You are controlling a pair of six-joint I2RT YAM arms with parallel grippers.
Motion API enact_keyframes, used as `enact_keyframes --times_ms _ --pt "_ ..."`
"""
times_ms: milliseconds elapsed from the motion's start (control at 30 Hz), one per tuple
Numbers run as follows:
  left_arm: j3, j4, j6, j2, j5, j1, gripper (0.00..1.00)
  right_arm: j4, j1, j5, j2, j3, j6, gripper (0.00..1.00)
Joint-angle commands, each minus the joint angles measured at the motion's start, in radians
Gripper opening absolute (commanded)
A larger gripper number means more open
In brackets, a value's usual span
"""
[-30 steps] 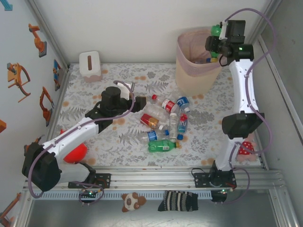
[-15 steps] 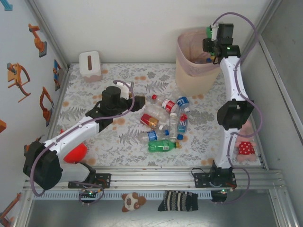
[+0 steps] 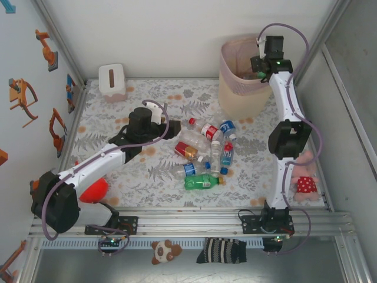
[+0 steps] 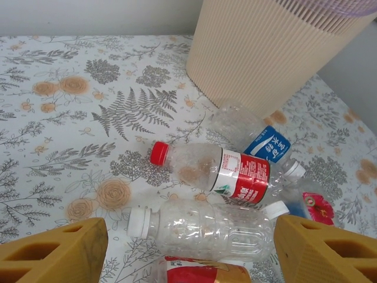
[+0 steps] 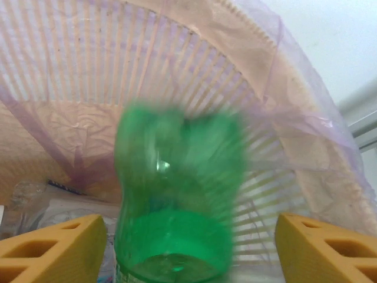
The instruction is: Put the plastic bottles in the bin
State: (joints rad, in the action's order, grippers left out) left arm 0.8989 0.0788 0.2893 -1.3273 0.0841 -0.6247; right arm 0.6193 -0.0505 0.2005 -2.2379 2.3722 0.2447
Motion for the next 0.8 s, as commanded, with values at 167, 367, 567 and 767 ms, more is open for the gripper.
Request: enact_keyframes --times_ms 167,367,567,767 --pt "0.0 0.016 0.03 0.003 0.019 0.009 0.75 -0.004 0.009 0.055 0.073 -0.016 -0.022 0.81" --pt "0.007 0.019 0.049 -0.003 0.022 0.01 0.75 0.008 0.009 0.014 0.146 -0.026 -0.057 0.81" --pt "0.015 0.002 0.063 -0.008 0.018 0.01 0.73 0.012 0.009 -0.029 0.227 -0.067 -0.104 0.81" --pt "0.031 -0.098 0.09 0.003 -0.084 0.011 0.73 0.038 0.009 -0.045 0.315 -0.105 -0.159 0.8"
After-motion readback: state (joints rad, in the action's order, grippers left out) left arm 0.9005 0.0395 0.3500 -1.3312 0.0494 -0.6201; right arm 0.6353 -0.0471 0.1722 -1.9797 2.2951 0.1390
